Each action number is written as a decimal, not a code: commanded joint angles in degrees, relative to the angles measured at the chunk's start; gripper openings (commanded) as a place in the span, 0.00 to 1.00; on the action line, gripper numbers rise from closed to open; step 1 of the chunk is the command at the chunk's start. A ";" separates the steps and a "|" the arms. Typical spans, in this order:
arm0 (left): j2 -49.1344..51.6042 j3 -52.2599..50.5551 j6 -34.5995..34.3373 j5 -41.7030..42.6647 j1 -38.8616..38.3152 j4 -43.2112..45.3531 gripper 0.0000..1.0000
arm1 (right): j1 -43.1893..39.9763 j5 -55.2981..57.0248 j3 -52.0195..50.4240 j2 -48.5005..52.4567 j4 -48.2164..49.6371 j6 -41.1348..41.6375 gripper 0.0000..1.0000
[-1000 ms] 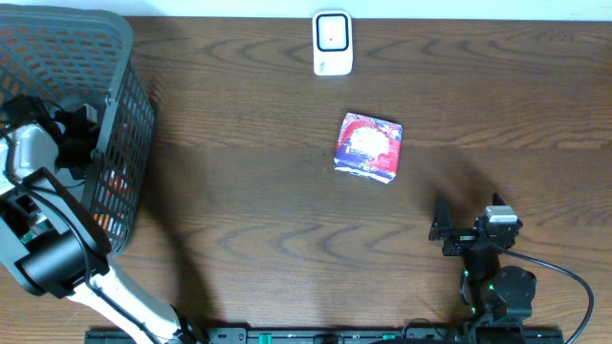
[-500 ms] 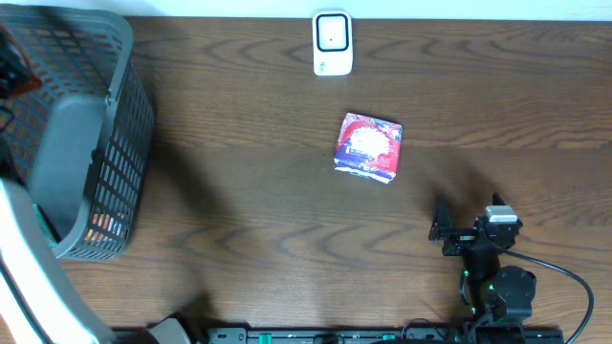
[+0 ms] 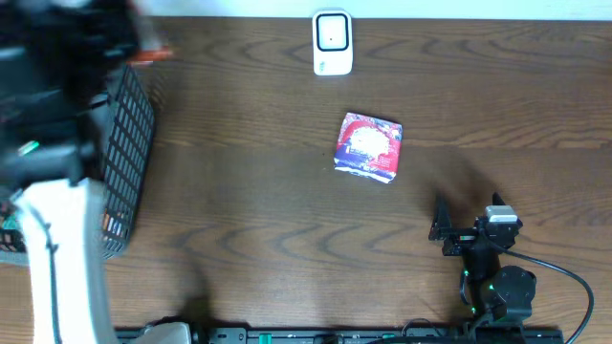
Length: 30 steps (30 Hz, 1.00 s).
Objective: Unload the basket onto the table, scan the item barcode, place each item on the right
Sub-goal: 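Place the red packet beside the floral pack and withdraw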
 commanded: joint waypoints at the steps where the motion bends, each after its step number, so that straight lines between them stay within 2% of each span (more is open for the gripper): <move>1: 5.40 -0.66 -0.79 0.76 -10.19 -0.83 0.07 | -1.01 0.48 -0.13 -0.33 -0.20 -0.02 0.99; 4: 11.65 -0.66 2.45 -0.22 -17.20 -4.15 0.07 | -1.01 0.48 -0.13 -0.33 -0.22 -0.02 0.99; 9: 20.04 -0.66 3.08 -5.70 -23.26 -11.72 0.07 | -0.98 0.48 -0.13 -0.33 -0.22 -0.02 0.99; 13: 26.91 -0.66 5.68 -5.75 -26.71 -14.64 0.07 | -1.01 0.48 -0.13 -0.33 -0.20 -0.02 0.99; 19: 35.23 -0.66 5.62 -5.77 -30.64 -20.13 0.07 | -1.01 0.48 -0.13 -0.33 -0.22 -0.02 0.99; 26: 42.27 -0.66 5.46 -5.95 -34.03 -19.45 0.07 | -1.01 0.48 -0.13 -0.33 -0.22 -0.02 0.99; 30: 44.35 -0.66 0.28 -4.87 -35.80 -17.77 0.07 | -0.98 0.48 -0.13 -0.33 -0.22 -0.02 0.99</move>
